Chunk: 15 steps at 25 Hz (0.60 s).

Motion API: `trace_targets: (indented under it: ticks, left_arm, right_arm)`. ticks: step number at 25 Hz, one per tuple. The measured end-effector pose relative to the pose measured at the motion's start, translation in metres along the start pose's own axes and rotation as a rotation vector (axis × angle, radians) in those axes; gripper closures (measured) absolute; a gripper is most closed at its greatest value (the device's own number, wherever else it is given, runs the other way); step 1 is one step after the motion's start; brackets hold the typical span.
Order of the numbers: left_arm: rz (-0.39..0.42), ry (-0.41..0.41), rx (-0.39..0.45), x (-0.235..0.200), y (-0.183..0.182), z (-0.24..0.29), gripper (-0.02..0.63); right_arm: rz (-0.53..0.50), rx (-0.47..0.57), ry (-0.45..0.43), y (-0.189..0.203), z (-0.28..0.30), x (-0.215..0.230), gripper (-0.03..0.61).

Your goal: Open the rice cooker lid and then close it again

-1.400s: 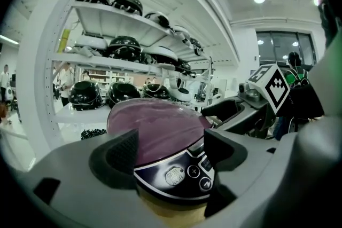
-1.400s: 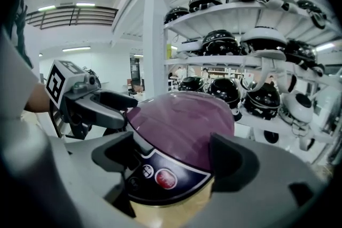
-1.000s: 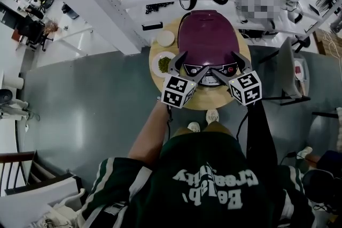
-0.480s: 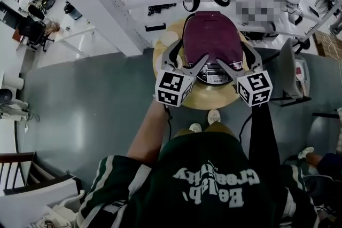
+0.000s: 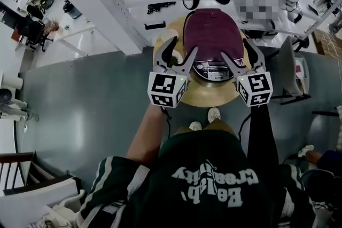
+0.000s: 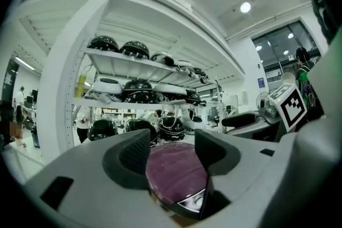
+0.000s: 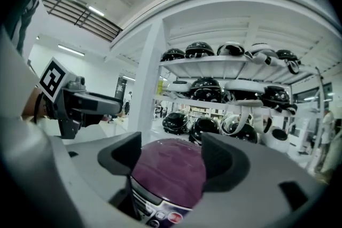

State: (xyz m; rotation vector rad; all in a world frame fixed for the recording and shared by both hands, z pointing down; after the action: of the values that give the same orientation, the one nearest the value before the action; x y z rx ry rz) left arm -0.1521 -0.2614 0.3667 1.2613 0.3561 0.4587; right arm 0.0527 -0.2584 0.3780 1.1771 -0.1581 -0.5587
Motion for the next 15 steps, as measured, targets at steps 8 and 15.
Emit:
trace_targets:
  ticks: [8,15]
  left_arm:
    - [-0.029,-0.087,0.009,-0.013,0.001,-0.007,0.562]
    - [-0.017,-0.124,0.023,-0.012,0.000,-0.011,0.614]
  right_arm:
    - [0.007,-0.010,0.077,0.003,-0.004,0.001,0.476]
    - [0.022,0.024,0.086,0.004,-0.013,0.001,0.575]
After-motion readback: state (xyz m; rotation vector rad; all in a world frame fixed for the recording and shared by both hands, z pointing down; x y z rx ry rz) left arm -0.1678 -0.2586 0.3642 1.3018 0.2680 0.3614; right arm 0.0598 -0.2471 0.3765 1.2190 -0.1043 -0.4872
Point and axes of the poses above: the fingertips, and each gripper's own axes: z forward along the fingers, x to its right, y out of its underside, the point moved 6 cm from there along -z, backward along the fingers, and after that the axes turned 13 degrees about -x, right-handed, at the moved point
